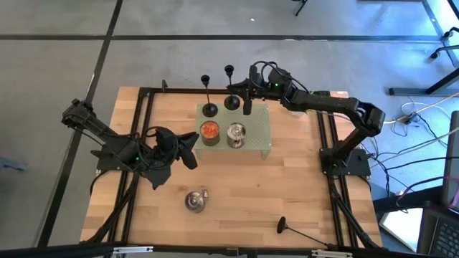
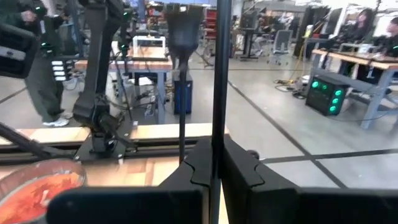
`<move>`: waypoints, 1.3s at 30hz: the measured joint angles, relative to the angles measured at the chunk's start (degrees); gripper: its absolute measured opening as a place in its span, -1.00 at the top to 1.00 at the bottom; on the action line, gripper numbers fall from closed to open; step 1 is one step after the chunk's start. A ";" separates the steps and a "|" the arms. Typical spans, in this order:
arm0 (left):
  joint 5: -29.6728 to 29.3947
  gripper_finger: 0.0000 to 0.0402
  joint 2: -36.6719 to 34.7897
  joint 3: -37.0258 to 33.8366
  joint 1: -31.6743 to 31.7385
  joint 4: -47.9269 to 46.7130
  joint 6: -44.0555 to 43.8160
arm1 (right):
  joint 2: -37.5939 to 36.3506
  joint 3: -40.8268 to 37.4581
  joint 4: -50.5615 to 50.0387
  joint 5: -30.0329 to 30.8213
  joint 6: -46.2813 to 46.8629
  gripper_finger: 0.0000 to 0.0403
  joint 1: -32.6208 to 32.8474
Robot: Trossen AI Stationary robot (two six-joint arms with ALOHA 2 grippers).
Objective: Pick & Place candle stick holders
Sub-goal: Put the top candle holder on the shelf aligned with the other candle holder
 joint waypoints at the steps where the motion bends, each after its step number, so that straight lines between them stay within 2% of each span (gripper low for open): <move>1: -0.02 0.65 -0.01 0.00 0.00 0.00 0.00 | -0.02 0.00 0.26 0.65 0.00 0.93 0.15; 5: -0.04 0.65 -0.02 0.00 0.00 0.00 0.00 | -0.30 -2.58 3.61 2.61 1.00 0.93 0.38; 11: -0.04 0.65 -0.02 0.00 0.00 0.01 0.05 | -1.24 -10.87 16.84 3.28 5.70 0.93 0.23; 14: -0.05 0.65 -0.02 0.00 0.00 -0.01 0.12 | -2.58 -10.83 15.53 3.30 3.85 0.93 0.50; 20: -0.05 0.65 -0.02 0.00 0.02 -0.63 0.07 | -5.18 -8.47 3.44 3.43 2.27 0.93 0.84; 29: -0.19 0.65 -0.02 0.00 0.02 -0.46 -0.68 | -5.27 -8.41 6.04 3.82 1.23 0.93 1.10; 39: -0.31 0.65 -0.02 0.00 0.02 -0.42 -2.95 | -5.20 -8.41 5.48 11.41 1.30 0.93 2.99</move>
